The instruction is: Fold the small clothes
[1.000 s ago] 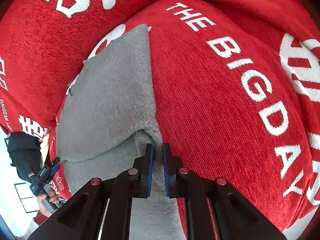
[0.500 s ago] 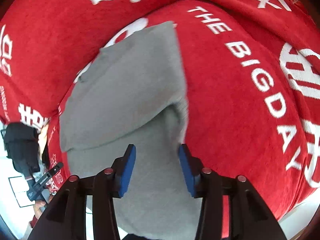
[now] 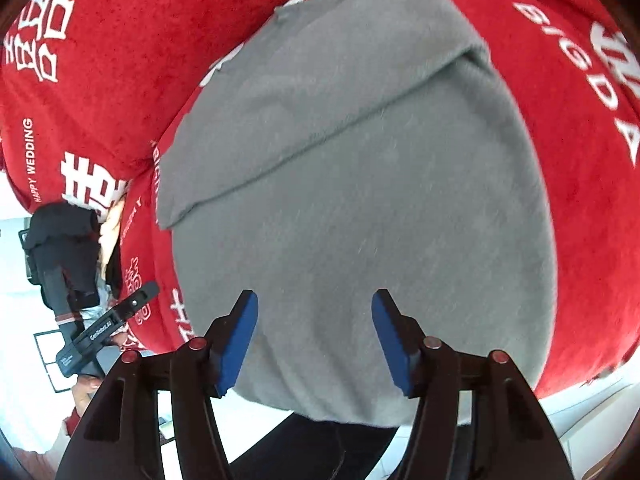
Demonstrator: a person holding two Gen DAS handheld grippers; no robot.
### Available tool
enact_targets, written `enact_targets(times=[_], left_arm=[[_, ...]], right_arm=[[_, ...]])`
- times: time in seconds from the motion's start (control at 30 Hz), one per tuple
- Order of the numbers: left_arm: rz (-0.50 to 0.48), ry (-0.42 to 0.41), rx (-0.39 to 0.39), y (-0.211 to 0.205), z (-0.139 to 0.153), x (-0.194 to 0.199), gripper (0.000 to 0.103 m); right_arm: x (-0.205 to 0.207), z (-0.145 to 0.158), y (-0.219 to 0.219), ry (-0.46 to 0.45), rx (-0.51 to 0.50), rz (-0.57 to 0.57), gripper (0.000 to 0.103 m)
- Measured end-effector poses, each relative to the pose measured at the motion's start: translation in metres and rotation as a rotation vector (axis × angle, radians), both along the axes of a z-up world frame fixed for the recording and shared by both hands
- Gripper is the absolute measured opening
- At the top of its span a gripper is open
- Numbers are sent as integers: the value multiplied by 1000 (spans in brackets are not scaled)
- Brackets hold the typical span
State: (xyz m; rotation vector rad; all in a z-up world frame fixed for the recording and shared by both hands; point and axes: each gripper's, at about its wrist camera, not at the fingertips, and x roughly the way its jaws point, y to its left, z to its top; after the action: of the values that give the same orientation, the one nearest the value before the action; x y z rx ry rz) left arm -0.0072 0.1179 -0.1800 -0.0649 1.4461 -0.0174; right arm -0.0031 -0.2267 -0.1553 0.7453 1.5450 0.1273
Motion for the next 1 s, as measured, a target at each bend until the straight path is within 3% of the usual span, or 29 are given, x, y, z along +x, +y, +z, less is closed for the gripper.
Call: enact_targets(times=[0.17, 0.47, 0.77, 1.0], left_arm=[[47, 39, -80, 0, -11, -35, 103], [142, 45, -106, -22, -20, -124, 103], [181, 75, -137, -32, -63, -175, 103], [191, 102, -149, -30, -104, -188, 103]], right_arm=[[-21, 4, 2, -1, 19, 42, 63], [-85, -7, -44, -3, 63, 88, 64], [-150, -57, -82, 90, 69, 160, 64], [-162, -102, -66, 78, 103, 266, 64]])
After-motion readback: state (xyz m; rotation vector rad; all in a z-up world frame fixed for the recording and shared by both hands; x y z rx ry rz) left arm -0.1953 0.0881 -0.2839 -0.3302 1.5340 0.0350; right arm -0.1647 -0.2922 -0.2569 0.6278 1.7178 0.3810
